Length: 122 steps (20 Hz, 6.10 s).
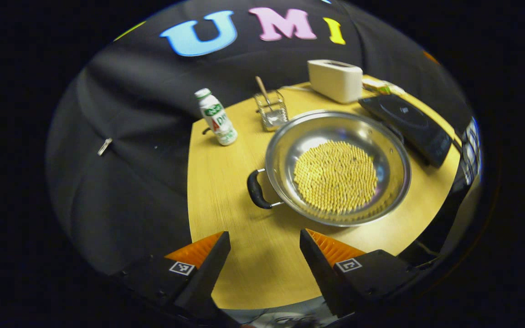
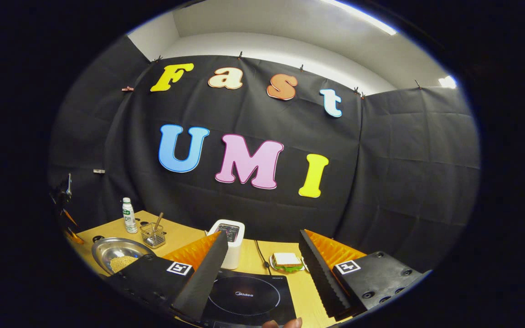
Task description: First push the handle of the pot to place it horizontally, then grasp the pot with both hands and set it on the induction cooktop.
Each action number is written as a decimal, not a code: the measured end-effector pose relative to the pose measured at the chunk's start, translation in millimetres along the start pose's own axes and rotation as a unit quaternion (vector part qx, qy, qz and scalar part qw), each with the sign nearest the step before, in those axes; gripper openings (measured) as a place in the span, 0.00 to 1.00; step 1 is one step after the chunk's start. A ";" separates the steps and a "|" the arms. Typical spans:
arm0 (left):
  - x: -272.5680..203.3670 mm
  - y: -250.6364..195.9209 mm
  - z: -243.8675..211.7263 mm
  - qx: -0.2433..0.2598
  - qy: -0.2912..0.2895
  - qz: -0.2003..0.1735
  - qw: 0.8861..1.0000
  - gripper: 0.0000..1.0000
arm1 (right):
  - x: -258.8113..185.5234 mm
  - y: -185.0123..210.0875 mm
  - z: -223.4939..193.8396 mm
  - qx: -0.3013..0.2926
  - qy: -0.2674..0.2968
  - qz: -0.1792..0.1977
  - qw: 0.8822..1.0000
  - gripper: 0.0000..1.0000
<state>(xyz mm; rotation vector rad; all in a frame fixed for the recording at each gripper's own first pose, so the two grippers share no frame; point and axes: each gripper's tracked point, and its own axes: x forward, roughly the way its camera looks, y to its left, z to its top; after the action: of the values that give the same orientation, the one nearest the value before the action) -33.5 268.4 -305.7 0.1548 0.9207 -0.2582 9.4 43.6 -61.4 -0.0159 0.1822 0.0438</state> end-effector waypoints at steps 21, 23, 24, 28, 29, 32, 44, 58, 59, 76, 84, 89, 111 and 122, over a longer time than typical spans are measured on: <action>60.2 5.8 48.5 -0.143 -0.019 -0.061 0.988 0.95 | 22.7 194.9 -176.0 0.193 0.383 0.156 0.890 0.99; 72.2 6.7 46.0 -0.150 -0.008 -0.067 0.986 0.95 | 27.2 210.8 -195.6 0.197 0.408 0.156 0.877 0.99; 78.8 6.6 43.5 -0.151 -0.002 -0.069 0.986 0.95 | 29.2 218.7 -204.5 0.197 0.419 0.157 0.872 0.98; 102.0 6.0 39.8 -0.152 0.019 -0.077 0.985 0.95 | 32.1 245.5 -236.6 0.205 0.459 0.157 0.850 0.98; 106.9 5.9 39.0 -0.152 0.024 -0.079 0.985 0.92 | 32.2 251.0 -245.3 0.205 0.467 0.156 0.846 0.99; 119.2 5.0 36.4 -0.152 0.040 -0.088 0.984 0.95 | 34.5 265.0 -265.0 0.195 0.486 0.153 0.838 0.99; 146.7 -5.1 29.3 -0.147 0.085 -0.102 0.980 0.64 | 30.1 281.0 -325.4 0.184 0.555 0.114 0.803 0.90; 109.9 -11.5 51.4 -0.152 0.087 -0.059 0.983 0.51 | 34.1 264.9 -300.9 0.146 0.556 0.132 0.808 0.54; 102.0 -15.4 55.3 -0.152 0.088 -0.058 0.983 0.51 | 32.5 261.0 -293.9 0.146 0.556 0.136 0.807 0.54; 56.9 -233.4 176.5 -0.135 0.059 -0.110 0.983 0.51 | 32.3 10.2 -232.5 0.157 0.502 0.079 0.847 0.53; 98.5 -315.9 204.9 -0.129 0.075 -0.120 0.981 0.50 | 56.4 -80.2 -267.2 0.166 0.490 0.050 0.854 0.54; 122.1 -338.3 209.3 -0.133 0.090 -0.121 0.980 0.51 | 71.0 -101.5 -288.6 0.165 0.492 0.045 0.854 0.54; 154.2 -350.4 209.3 -0.143 0.096 -0.115 0.978 0.56 | 96.8 -112.5 -319.2 0.174 0.502 0.053 0.846 0.56; 148.5 -355.8 204.4 -0.182 0.078 -0.124 0.972 0.96 | 84.4 -127.7 -309.4 0.209 0.493 0.023 0.844 0.99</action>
<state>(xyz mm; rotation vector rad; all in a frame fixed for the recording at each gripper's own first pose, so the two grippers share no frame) 107.0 -144.8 -310.4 -0.2861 1.1299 -0.3067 42.2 -86.5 -379.5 0.4149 1.2302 0.0403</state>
